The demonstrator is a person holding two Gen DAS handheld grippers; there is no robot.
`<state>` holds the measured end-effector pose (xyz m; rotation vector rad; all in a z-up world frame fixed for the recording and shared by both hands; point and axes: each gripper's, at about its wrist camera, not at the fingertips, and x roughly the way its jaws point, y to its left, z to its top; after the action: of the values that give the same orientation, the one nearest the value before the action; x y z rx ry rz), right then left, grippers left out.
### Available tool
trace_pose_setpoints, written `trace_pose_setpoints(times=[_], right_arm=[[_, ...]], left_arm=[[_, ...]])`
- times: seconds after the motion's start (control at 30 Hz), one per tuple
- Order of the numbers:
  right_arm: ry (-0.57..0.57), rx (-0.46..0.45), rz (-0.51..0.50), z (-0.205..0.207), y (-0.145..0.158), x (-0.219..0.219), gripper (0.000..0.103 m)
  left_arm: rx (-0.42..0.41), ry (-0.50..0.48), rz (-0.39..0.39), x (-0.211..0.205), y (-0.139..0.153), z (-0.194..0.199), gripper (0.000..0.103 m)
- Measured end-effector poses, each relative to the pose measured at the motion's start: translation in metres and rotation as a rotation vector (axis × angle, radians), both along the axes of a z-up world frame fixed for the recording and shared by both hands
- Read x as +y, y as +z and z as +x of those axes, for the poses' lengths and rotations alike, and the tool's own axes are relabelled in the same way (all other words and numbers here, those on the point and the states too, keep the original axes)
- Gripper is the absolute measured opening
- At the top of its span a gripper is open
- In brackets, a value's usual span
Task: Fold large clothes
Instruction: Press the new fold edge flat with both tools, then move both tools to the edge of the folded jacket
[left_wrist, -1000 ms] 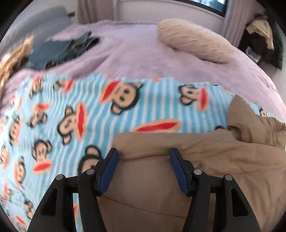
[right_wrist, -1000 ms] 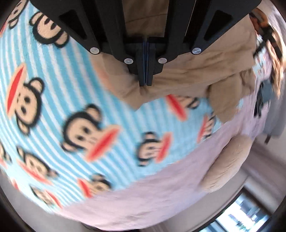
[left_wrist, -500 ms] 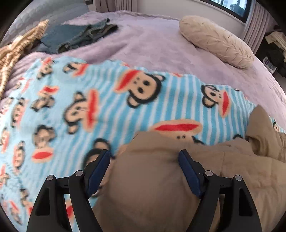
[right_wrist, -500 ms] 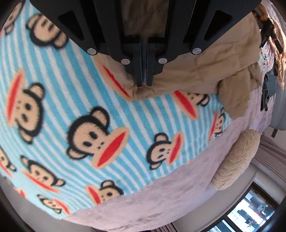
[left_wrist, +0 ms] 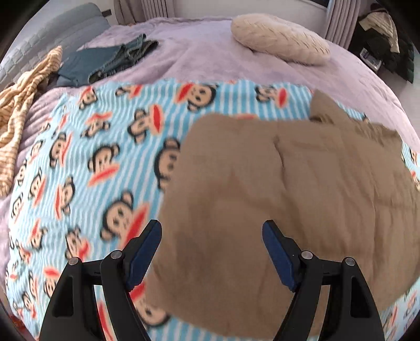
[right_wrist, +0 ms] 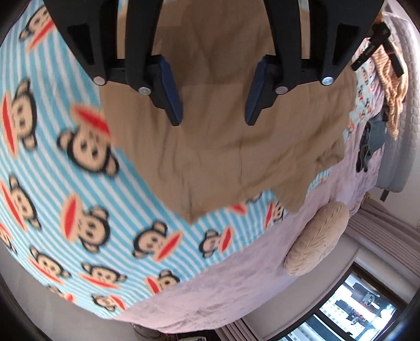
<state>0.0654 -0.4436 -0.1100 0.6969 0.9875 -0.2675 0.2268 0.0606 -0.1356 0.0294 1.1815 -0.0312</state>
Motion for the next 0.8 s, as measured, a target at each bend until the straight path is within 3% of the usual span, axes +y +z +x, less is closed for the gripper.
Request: trace_pose_setpoints(times=[0.17, 0.23, 0.27, 0.43, 0.6, 0.67, 0.8], right_arm=[[-0.020, 0.013, 0.047, -0.036, -0.003, 0.013, 0.070], [-0.024, 0.022, 0.045, -0.047, -0.004, 0.018, 0.071], [-0.021, 0.028, 0.046, -0.052, -0.004, 0.021, 0.073], [-0.021, 0.047, 0.071, -0.072, -0.011, 0.032, 0.073], [-0.033, 0.075, 0.116, -0.089, -0.027, 0.040, 0.074], [-0.038, 0.073, 0.142, -0.093, -0.033, 0.044, 0.085], [-0.069, 0.070, 0.233, -0.101, -0.049, 0.050, 0.086]], left_arm=[[0.035, -0.017, -0.010, -0.004, -0.003, -0.030, 0.080], [0.045, -0.013, -0.030, -0.005, -0.003, -0.041, 0.101], [0.039, -0.006, -0.043, -0.005, -0.002, -0.047, 0.103], [0.062, -0.021, -0.058, -0.006, -0.008, -0.068, 0.103], [0.090, 0.046, -0.154, 0.011, -0.018, -0.091, 0.103], [0.103, 0.081, -0.205, 0.021, -0.022, -0.100, 0.103], [0.137, 0.110, -0.250, 0.028, -0.033, -0.110, 0.103]])
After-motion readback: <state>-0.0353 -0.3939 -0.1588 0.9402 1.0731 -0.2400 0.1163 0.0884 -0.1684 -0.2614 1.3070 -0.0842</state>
